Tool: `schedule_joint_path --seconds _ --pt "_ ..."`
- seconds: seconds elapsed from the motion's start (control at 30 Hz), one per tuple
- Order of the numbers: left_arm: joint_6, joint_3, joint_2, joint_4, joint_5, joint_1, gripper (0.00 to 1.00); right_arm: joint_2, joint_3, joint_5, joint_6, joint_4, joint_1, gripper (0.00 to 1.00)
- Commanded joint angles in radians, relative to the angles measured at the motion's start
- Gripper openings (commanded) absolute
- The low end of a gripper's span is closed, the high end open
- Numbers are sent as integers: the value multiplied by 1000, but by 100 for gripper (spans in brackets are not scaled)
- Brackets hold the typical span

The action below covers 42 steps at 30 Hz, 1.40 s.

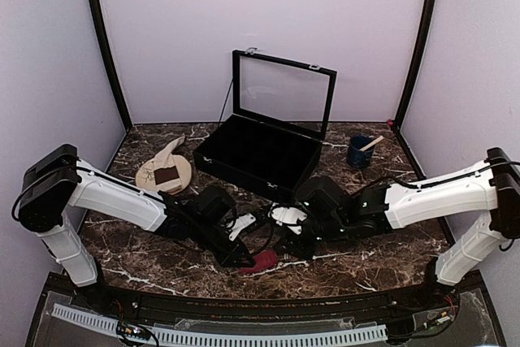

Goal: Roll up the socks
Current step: Roll the sock at the center of the board, then pass from the left arm to the right

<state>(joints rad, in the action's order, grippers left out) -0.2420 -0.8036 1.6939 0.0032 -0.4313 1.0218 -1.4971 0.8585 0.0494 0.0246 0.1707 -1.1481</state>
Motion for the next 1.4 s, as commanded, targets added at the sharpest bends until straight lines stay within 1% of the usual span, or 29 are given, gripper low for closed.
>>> schedule_joint_path --seconds 0.0,0.27,0.37,0.83,1.37 --pt "11 32 69 -130 -20 -6 0 12 -19 -131 -81 -36 -60 39" --pt "16 44 75 -130 -71 -32 0 -56 10 -191 -178 -34 -149 42" --pt "19 41 79 -136 -83 -38 0 -88 30 -199 -215 -29 -164 42" --pt "59 14 111 -170 -156 -61 0 -208 116 -229 -358 -8 -188 45" --pt "103 -5 121 -208 -205 -93 0 -333 190 -218 -421 12 -188 49"
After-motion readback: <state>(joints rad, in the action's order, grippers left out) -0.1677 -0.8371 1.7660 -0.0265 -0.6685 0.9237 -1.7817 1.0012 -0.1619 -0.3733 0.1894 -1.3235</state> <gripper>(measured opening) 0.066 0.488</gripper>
